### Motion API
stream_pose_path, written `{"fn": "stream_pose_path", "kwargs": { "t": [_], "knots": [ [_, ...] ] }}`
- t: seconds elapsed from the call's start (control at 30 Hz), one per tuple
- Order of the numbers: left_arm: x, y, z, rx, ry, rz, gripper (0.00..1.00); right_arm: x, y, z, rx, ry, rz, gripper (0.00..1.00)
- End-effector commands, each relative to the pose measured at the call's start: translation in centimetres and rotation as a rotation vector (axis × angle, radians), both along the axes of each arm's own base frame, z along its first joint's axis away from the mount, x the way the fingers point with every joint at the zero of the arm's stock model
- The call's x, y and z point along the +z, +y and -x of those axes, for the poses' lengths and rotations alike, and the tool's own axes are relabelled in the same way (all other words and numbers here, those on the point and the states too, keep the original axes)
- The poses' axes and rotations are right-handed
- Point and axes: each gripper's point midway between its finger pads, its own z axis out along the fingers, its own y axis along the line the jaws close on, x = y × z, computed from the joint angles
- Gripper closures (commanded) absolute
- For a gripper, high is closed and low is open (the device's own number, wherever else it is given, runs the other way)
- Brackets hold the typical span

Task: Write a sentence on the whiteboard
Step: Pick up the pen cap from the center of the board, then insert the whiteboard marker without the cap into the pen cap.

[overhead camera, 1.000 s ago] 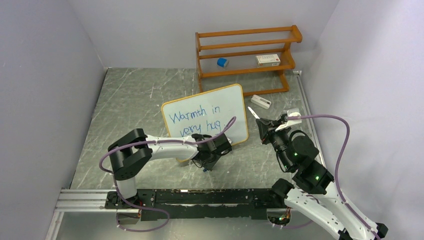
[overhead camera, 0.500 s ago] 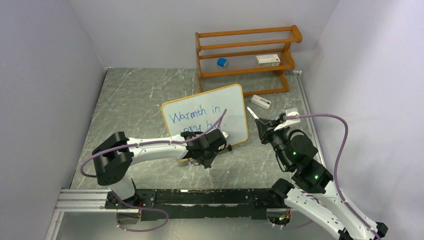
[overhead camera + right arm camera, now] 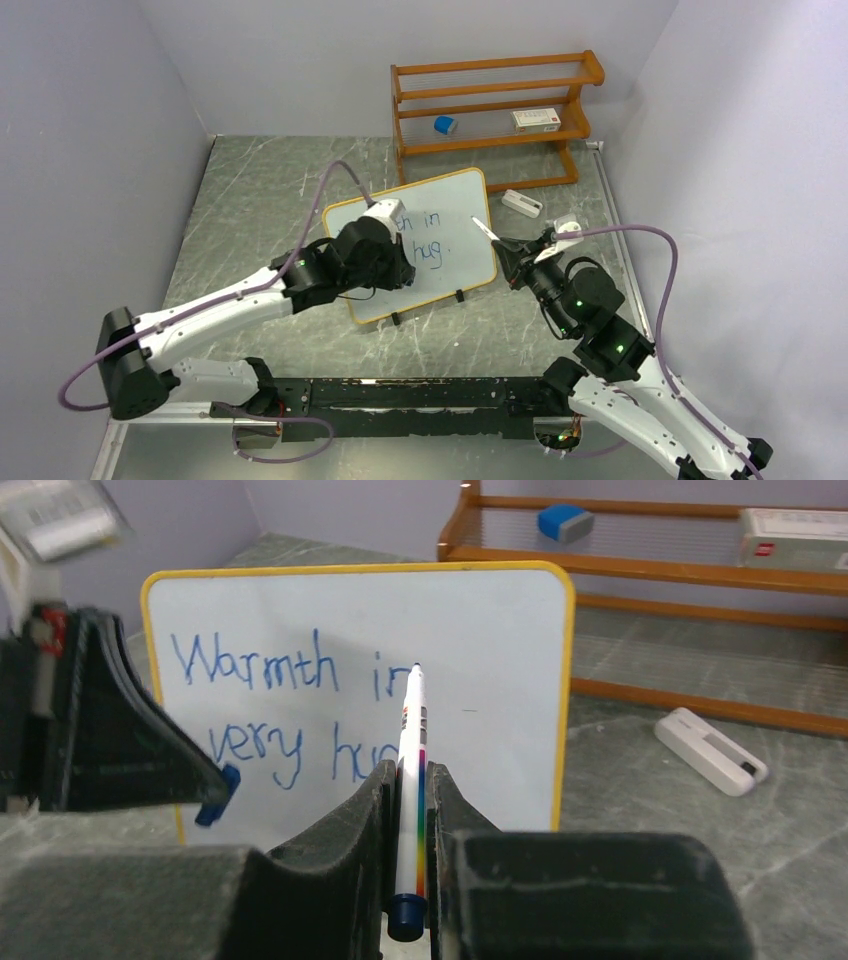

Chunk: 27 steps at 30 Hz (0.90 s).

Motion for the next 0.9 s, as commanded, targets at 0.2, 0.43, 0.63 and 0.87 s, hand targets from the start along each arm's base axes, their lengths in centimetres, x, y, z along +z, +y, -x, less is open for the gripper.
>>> {"fn": "stream_pose_path", "kwargs": {
  "t": [0.2,0.43,0.63,0.87],
  "knots": [
    [8.5,3.0,-5.0,0.337,-0.139,0.359,0.95,2.1,4.1,0.7,0.203,-0.142,-0.104,1.0],
    [11.8,4.9,-7.4,0.484,-0.155,0.586,0.95,3.0,5.5,1.1,0.27,-0.236,-0.174,1.0],
    [14.2,5.8,-8.1,0.561,-0.156,0.823,0.95,3.6,6.8,1.5,0.336,-0.326,-0.264,1.0],
    [16.4,6.2,-8.3,0.583,-0.162,0.971,0.95,4.6,8.3,1.6,0.381,-0.393,-0.319,1.0]
  ]
}}
